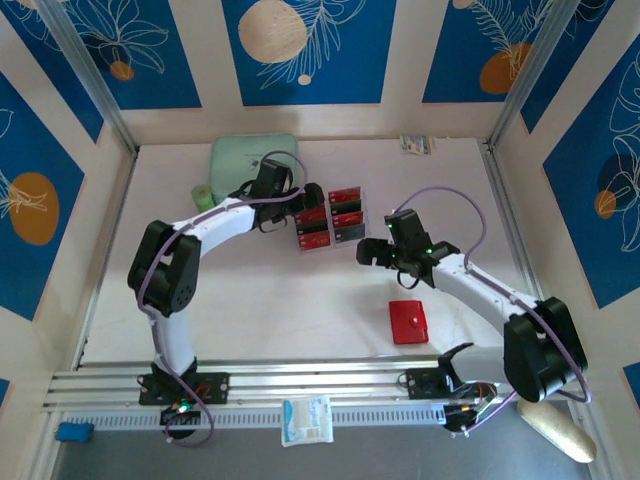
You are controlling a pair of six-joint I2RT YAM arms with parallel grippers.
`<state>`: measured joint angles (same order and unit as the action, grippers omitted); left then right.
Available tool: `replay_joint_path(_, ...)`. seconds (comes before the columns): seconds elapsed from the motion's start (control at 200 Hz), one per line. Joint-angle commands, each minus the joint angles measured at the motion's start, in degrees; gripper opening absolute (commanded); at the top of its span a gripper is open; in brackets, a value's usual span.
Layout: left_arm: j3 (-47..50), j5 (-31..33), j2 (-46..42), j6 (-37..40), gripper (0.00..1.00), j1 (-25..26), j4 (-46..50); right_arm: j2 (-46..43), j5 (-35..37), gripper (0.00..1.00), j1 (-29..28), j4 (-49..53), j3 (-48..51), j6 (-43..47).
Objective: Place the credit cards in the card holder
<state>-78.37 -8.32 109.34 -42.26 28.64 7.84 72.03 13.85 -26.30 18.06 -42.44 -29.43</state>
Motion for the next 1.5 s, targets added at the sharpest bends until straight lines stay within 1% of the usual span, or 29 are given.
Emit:
replay_joint_path(0.0, -1.29, 0.86, -3.36, 6.01, 1.0, -0.37, 5.76, -2.28, -5.78, 0.94, -1.25, 0.28, 0.66, -1.01)
replay_joint_path(0.11, -0.41, 2.49, -6.47, 8.39, 1.0, -0.52, 7.85, -3.5, -5.84, 0.94, -1.75, 1.36, 0.6, -1.91)
replay_joint_path(0.18, 0.64, 3.04, -8.53, 9.23, 1.0, -0.52, 9.01, -4.67, -4.82, 0.94, -1.78, 4.21, 0.14, -2.64)
replay_joint_path(0.305, 4.3, 2.57, -12.57, 9.22, 1.0, -0.54, 9.74, -7.53, 0.43, 0.94, -1.28, 13.01, -0.04, -5.3)
replay_joint_path(0.42, 8.47, 1.11, -16.57, 7.05, 1.0, -0.26, 9.0, -11.12, 4.75, 0.94, 0.95, 22.54, 1.45, -10.15)
replay_joint_path(0.475, 10.77, 0.6, -18.43, 5.65, 1.0, 0.25, 8.01, -13.81, 4.33, 0.94, 3.27, 26.36, 2.72, -12.48)
replay_joint_path(0.59, 13.97, 0.2, -21.29, 3.02, 1.0, 1.99, 5.92, -19.96, 2.3, 0.93, 6.26, 30.66, 5.95, -16.86)
replay_joint_path(0.685, 14.92, 0.15, -21.99, 1.29, 1.0, 4.08, 4.79, -24.13, 1.87, 0.93, 6.99, 33.38, 8.19, -21.59)
replay_joint_path(0.75, 14.99, 0.1, -21.77, 0.54, 1.0, 5.51, 4.11, -25.3, 2.73, 0.93, 7.34, 35.6, 9.2, -26.01)
replay_joint_path(0.855, 14.43, -0.03, -20.96, -0.21, 1.0, 7.23, 3.47, -24.52, 2.15, 0.93, 8.23, 36.27, 10.56, -28.15)
replay_joint_path(0.995, 13.37, -0.38, -19.72, -0.63, 1.0, 8.58, 3.22, -20.94, -0.44, 0.93, 9.14, 34.25, 11.62, -28.27)
replay_joint_path(1.205, 13.17, -0.17, -19.47, -0.71, 1.0, 9.49, 2.89, -15.5, -2.64, 0.94, 9.3, 31.26, 12.51, -28.8)
replay_joint_path(1.275, 13.63, -0.04, -19.52, -0.81, 1.0, 9.59, 2.62, -14.52, -4.78, 0.94, 9.32, 29.56, 13.24, -28.59)
replay_joint_path(1.495, 14.71, 0.32, -19.7, -1.16, 1.0, 9.93, 1.98, -14.4, -15.49, 0.94, 8.92, 23.43, 14.84, -26.38)
